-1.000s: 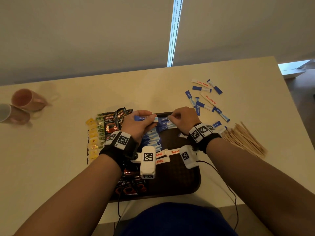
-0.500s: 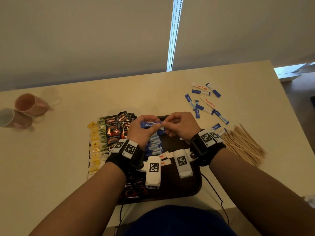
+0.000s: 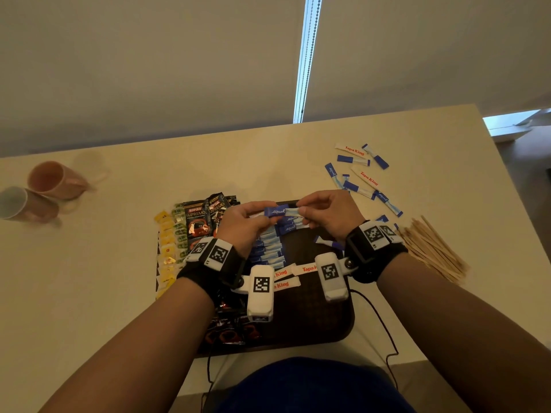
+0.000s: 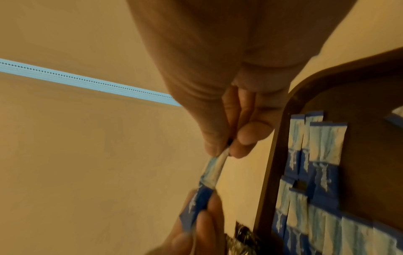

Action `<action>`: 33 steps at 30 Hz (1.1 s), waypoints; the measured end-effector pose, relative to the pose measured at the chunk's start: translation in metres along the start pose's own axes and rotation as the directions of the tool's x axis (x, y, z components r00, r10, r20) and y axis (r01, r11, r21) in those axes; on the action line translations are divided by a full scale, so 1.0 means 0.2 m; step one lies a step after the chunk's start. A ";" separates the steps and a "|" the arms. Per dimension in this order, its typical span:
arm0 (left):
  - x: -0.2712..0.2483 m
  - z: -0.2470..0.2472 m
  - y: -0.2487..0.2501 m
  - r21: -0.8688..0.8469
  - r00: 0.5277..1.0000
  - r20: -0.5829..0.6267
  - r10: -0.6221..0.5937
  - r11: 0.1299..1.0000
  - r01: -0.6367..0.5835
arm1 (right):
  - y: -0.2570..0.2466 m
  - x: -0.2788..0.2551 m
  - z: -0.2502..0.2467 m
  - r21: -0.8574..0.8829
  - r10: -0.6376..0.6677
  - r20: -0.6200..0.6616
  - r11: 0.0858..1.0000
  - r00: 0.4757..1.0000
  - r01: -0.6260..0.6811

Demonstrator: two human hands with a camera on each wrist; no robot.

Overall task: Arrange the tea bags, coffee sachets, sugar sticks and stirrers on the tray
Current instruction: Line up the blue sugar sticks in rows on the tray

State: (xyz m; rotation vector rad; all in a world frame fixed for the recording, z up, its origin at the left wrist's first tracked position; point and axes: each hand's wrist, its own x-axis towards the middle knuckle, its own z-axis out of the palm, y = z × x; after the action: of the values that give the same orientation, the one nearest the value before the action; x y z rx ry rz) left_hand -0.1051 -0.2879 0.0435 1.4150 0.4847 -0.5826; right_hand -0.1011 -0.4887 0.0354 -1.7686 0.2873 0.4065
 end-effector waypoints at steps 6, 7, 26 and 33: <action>0.03 -0.03 0.02 -0.046 0.988 -0.154 -0.023 0.999 0.016 | 0.15 0.07 -0.12 -0.471 0.047 -0.001 0.881 0.999 -0.042; 0.04 -0.03 0.02 -0.041 0.987 -0.159 -0.030 0.999 0.024 | 0.17 0.09 -0.10 -0.544 0.068 0.016 0.838 0.998 -0.048; 0.05 -0.01 0.01 0.170 0.988 -0.147 0.045 0.985 -0.020 | 0.07 0.10 0.05 -0.299 -0.052 0.063 0.952 0.997 0.068; 0.02 -0.01 0.02 0.269 0.997 -0.056 0.044 0.963 -0.027 | -0.01 0.07 0.10 -0.037 -0.068 0.113 0.997 0.991 0.072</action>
State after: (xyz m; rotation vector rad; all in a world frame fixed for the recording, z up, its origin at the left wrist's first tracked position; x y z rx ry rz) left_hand -0.0985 -0.2863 0.0442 1.7005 0.4399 -0.5928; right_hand -0.0887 -0.4687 0.0277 -1.7837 0.1380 0.4619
